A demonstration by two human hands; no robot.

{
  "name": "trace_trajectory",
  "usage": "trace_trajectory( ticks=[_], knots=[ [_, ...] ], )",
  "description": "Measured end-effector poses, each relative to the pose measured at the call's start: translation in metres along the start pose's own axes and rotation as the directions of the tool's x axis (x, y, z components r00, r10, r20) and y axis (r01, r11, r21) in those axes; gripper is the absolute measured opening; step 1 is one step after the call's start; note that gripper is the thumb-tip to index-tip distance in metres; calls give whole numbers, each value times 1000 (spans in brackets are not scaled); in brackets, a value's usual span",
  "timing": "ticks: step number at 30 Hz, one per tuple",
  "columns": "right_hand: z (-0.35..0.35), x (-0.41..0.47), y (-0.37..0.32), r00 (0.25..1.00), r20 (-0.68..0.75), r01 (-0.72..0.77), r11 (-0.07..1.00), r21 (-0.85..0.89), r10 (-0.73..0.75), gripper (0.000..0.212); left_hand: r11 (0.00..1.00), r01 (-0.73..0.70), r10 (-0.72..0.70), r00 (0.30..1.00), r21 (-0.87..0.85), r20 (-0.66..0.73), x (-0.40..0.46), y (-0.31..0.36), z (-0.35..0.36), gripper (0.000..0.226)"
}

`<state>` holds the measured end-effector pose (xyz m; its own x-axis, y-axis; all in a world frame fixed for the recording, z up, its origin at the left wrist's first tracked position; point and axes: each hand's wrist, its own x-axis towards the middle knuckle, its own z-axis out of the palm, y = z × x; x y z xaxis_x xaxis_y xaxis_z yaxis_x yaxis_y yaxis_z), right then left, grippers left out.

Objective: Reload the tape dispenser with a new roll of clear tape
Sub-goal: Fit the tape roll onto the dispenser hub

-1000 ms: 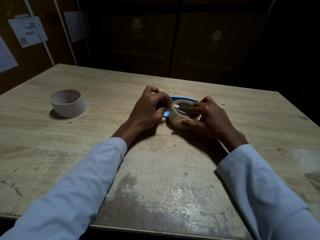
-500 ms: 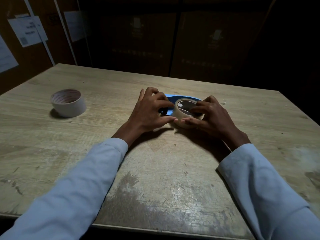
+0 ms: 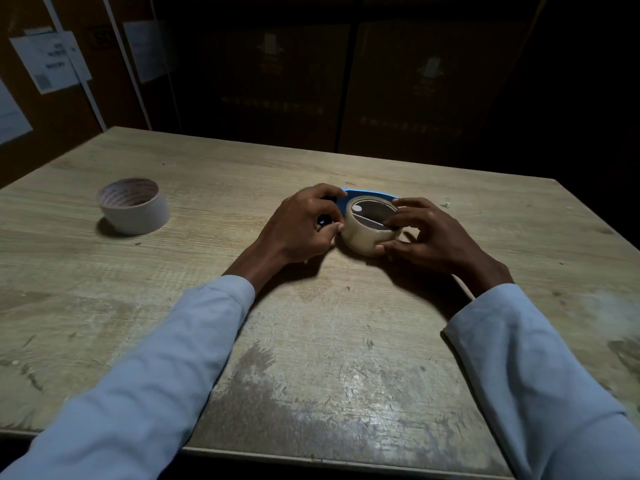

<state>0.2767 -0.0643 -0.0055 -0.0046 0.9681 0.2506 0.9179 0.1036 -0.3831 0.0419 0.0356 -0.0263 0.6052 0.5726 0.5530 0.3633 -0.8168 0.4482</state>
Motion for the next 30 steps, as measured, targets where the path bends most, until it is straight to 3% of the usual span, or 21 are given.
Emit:
trace_trajectory(
  ticks=[6,9,14,18,22,30],
  knots=[
    [-1,1,-12,999,-38,-41,987,-156,35,69,998,-34,33,999,57,30,7,7,-13,12],
    [-1,0,-11,995,-77,43,981,-189,-59,74,996,28,-31,999,80,36,11,5,-19,18],
    [4,1,-6,977,-108,166,974,-151,-183,88,986,135,-140,989,97,50,17,5,-21,9],
    [13,5,-15,970,-79,221,971,-92,-228,83,982,139,-146,988,124,50,25,4,-24,9],
    [21,8,-24,966,-103,219,960,-173,-239,71,972,74,-106,985,221,135,40,7,-38,17],
    [19,8,-22,967,-104,208,958,-196,-231,67,946,-35,-42,972,322,229,60,8,-48,21]
  ],
)
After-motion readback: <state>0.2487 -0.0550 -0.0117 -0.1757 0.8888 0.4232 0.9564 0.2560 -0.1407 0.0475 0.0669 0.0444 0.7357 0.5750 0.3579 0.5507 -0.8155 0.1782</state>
